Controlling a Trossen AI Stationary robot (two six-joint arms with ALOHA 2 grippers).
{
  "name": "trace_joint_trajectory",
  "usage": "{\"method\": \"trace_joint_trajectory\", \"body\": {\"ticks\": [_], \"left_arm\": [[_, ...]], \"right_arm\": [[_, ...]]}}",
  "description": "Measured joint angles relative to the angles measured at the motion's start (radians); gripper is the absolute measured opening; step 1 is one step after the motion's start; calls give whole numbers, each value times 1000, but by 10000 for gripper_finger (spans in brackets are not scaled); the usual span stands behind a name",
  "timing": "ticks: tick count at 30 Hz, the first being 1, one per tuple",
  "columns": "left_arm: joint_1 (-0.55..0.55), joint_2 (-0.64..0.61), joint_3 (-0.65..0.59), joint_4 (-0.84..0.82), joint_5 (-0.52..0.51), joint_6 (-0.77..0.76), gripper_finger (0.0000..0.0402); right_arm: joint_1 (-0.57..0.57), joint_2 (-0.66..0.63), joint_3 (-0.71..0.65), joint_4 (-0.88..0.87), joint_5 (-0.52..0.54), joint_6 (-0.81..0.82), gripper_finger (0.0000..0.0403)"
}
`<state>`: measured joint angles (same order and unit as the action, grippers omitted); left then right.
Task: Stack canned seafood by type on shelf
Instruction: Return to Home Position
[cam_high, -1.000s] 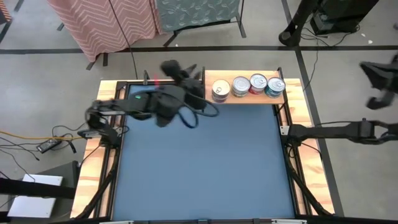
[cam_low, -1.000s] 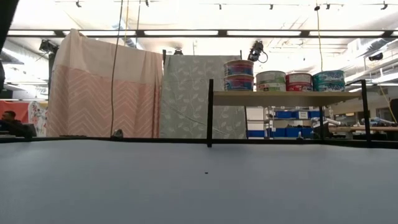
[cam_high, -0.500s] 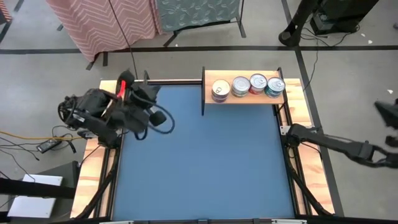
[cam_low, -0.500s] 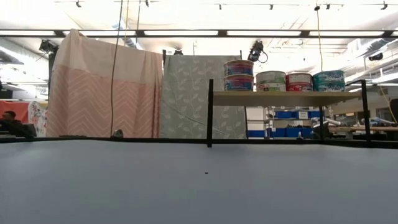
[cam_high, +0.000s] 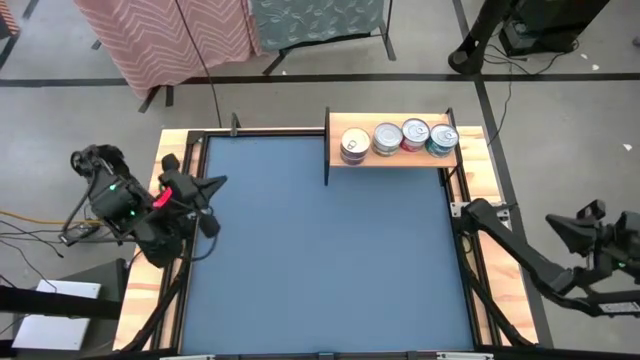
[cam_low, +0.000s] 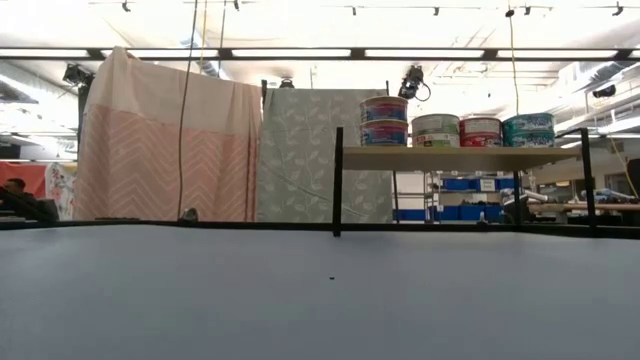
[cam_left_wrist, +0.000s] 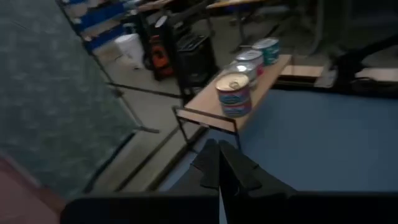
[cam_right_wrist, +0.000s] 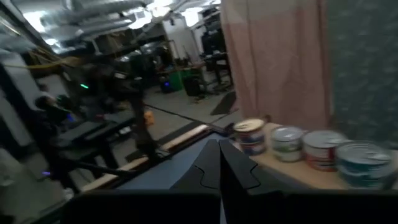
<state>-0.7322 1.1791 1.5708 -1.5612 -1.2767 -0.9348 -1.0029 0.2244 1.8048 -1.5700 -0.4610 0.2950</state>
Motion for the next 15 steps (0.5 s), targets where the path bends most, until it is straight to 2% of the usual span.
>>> {"method": "trace_joint_trajectory", "body": {"ticks": [6,8,15], "left_arm": [[-112,-157,-260,39,1,-165,1],[-121,-193,-348,64,12,-216,2],[-121,-267,-667,263,-42,-386,4]], "right_arm": [[-69,-1,14,-1,-123,22,3],[-75,-1,13,-1,-151,-2,3],[-74,0,5,-1,-207,-87,3]]}}
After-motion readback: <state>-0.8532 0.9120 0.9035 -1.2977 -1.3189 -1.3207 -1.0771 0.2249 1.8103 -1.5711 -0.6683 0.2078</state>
